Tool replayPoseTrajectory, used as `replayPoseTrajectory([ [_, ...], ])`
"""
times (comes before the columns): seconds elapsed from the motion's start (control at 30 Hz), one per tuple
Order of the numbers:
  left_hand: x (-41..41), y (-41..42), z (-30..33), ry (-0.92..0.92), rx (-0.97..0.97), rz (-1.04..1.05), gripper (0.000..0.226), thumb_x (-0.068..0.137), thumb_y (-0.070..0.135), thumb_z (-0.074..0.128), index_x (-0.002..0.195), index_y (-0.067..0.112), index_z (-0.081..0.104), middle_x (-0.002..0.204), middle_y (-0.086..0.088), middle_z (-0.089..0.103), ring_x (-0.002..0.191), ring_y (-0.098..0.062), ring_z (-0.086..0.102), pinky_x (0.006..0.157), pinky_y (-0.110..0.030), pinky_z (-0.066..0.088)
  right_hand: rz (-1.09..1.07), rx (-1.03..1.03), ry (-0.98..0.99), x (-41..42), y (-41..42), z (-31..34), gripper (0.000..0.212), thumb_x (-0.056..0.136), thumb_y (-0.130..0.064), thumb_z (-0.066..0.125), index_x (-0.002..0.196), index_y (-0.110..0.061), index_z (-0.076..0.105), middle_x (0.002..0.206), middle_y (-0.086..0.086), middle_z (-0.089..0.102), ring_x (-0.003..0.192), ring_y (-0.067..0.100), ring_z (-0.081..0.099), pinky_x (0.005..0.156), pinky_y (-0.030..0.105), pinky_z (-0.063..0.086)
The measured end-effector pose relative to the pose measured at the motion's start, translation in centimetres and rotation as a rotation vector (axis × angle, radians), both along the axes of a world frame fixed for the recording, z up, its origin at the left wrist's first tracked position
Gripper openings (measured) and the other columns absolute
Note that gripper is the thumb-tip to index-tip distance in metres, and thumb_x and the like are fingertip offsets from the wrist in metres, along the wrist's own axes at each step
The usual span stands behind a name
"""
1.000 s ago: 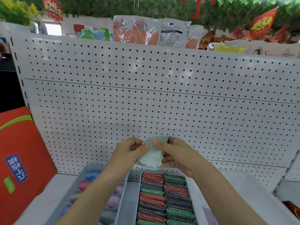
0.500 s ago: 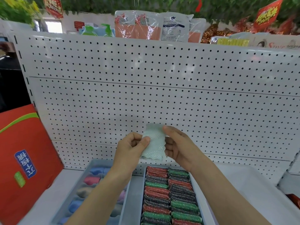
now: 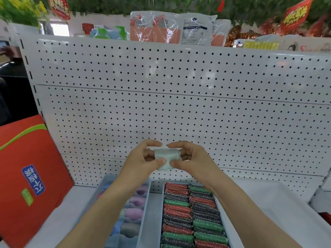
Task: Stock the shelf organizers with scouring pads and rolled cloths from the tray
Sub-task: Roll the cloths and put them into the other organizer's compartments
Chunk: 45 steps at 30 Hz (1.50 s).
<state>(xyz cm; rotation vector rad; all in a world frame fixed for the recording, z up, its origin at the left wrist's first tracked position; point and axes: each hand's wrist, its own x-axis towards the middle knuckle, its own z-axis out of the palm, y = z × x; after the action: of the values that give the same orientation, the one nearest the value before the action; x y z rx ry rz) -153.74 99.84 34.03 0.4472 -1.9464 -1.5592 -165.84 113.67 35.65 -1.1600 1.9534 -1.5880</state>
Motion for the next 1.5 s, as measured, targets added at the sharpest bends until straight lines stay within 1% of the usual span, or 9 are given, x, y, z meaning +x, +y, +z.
replayPoseTrajectory([
  [0.37,-0.1,-1.8,0.8,-0.194,-0.414,0.060,0.031,0.083,0.013,0.074,0.107,0.031,0.064,0.089,0.003,0.068,0.077,-0.005,0.062,0.064,-0.006,0.045,-0.148,0.055,0.214,0.3,-1.6,-0.2,0.028,0.080,-0.005,0.077,0.099,-0.024,0.073,0.077,-0.004,0.061,0.064,0.007,0.055,0.063,0.015,0.049],
  [0.5,0.5,-2.4,0.9,-0.210,-0.528,0.039,0.017,0.085,0.019,0.071,0.086,0.035,0.067,0.086,0.008,0.064,0.076,-0.002,0.058,0.070,-0.016,0.042,-0.200,0.037,0.235,1.0,-1.9,-0.2,0.021,0.078,-0.008,0.078,0.088,-0.026,0.073,0.091,0.002,0.062,0.074,0.009,0.056,0.066,0.016,0.047],
  [0.67,1.8,-3.6,0.7,-0.122,-0.116,-0.186,0.004,0.093,0.017,0.065,0.093,0.014,0.067,0.086,0.001,0.067,0.081,-0.010,0.064,0.090,-0.037,0.055,0.006,-0.096,-0.338,2.2,-2.2,-0.5,0.011,0.085,-0.005,0.071,0.095,-0.009,0.068,0.098,0.009,0.069,0.090,0.019,0.065,0.087,0.036,0.052],
  [0.77,2.3,-3.3,0.1,-0.084,-0.052,-0.209,0.007,0.098,0.016,0.058,0.097,0.010,0.060,0.088,-0.004,0.065,0.072,-0.013,0.067,0.065,-0.034,0.060,0.031,-0.083,-0.500,3.2,-2.7,-1.6,0.022,0.089,-0.014,0.069,0.109,-0.006,0.064,0.102,0.010,0.072,0.091,0.024,0.070,0.083,0.041,0.058],
  [0.93,2.4,-3.1,-1.5,-0.011,-0.026,-0.172,0.010,0.096,0.014,0.061,0.105,0.010,0.059,0.092,-0.010,0.062,0.062,-0.016,0.065,0.047,-0.028,0.052,0.005,-0.081,-0.604,4.4,-2.4,-2.8,0.030,0.093,-0.020,0.066,0.120,-0.008,0.062,0.087,0.008,0.074,0.062,0.018,0.070,0.047,0.020,0.054],
  [1.1,1.5,-2.4,-2.3,0.096,0.043,-0.161,0.015,0.094,-0.003,0.059,0.104,0.006,0.064,0.097,-0.010,0.066,0.071,-0.014,0.065,0.059,-0.025,0.053,0.040,-0.224,-0.755,3.4,-1.9,-3.4,0.019,0.093,0.000,0.059,0.103,-0.009,0.072,0.082,0.013,0.073,0.061,0.016,0.070,0.051,0.018,0.055],
  [1.27,0.6,-1.5,-2.0,0.123,0.160,-0.153,0.020,0.086,0.024,0.071,0.096,0.008,0.072,0.096,-0.008,0.071,0.084,-0.018,0.065,0.075,-0.031,0.055,0.196,-0.269,-0.712,1.8,-1.0,-3.0,0.025,0.091,-0.014,0.062,0.113,-0.004,0.069,0.103,0.008,0.066,0.088,0.015,0.061,0.076,0.025,0.053],
  [1.4,0.2,-0.7,-1.9,0.027,-0.013,-0.076,0.007,0.086,0.013,0.074,0.090,0.020,0.076,0.091,0.001,0.075,0.085,-0.017,0.069,0.081,-0.028,0.055,0.066,-0.202,-0.582,1.1,-1.2,-3.2,0.009,0.093,-0.006,0.061,0.100,-0.006,0.067,0.093,0.006,0.066,0.082,0.016,0.060,0.068,0.023,0.053],
  [1.5,0.6,-0.3,-2.2,0.000,-0.052,-0.050,0.015,0.085,0.003,0.073,0.090,0.017,0.076,0.090,0.003,0.072,0.076,-0.005,0.068,0.071,-0.018,0.051,0.049,-0.101,-0.516,0.6,-1.3,-3.6,0.022,0.089,-0.001,0.066,0.111,-0.005,0.064,0.101,0.011,0.065,0.080,0.015,0.064,0.065,0.024,0.054],
])
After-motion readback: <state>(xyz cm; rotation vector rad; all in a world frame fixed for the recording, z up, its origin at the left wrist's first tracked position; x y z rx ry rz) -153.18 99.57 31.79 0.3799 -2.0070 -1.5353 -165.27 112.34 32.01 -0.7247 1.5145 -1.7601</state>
